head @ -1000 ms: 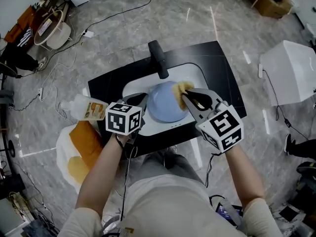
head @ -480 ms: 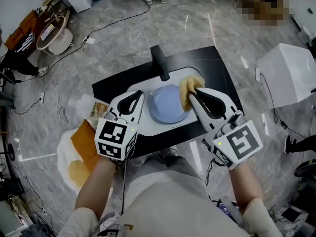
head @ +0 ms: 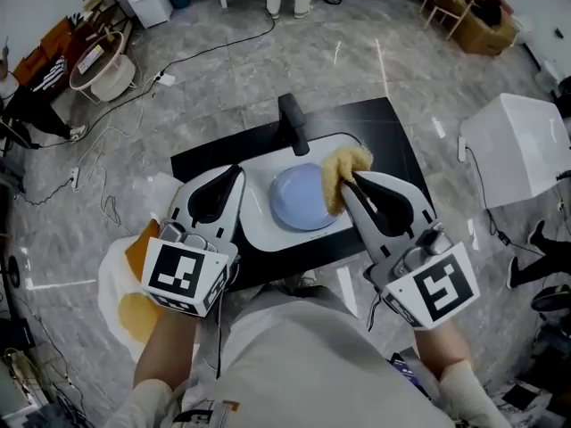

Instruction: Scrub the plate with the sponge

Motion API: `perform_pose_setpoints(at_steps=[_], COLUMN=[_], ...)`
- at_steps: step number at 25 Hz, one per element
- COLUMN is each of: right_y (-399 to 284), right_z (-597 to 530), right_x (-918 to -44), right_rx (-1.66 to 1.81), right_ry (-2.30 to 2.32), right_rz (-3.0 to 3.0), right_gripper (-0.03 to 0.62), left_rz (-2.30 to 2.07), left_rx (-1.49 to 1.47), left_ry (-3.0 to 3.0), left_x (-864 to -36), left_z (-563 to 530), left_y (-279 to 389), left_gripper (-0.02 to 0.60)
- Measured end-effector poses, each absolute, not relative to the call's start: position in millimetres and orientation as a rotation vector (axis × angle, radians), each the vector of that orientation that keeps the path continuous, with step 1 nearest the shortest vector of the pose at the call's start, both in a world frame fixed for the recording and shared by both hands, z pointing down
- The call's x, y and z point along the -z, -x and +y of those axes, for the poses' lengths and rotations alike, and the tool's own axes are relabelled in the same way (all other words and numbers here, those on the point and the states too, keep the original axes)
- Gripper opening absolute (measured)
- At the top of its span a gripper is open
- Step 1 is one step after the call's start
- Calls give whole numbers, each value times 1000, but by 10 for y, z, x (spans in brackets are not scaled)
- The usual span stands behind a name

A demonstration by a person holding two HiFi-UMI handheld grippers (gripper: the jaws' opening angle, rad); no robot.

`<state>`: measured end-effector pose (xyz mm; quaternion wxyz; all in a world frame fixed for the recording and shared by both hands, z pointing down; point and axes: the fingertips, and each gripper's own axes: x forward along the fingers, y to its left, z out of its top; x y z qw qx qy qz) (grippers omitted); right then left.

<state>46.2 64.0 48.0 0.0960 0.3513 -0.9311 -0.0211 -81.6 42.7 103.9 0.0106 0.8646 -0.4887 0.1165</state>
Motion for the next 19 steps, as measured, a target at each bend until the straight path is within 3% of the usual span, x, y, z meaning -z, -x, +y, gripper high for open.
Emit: perform_pose_setpoints(at_steps=[19], right_y=[-455], right_z=[869], right_x=[-326], right_rx=[83], right_ry=[-1082], right_rz=[-2765], right_gripper=[44], left_rz=[-1562], left_rx=[-266], left_ry=[-2736], left_x=[-679], left_z=[663], left_y=[704], left_gripper=[29])
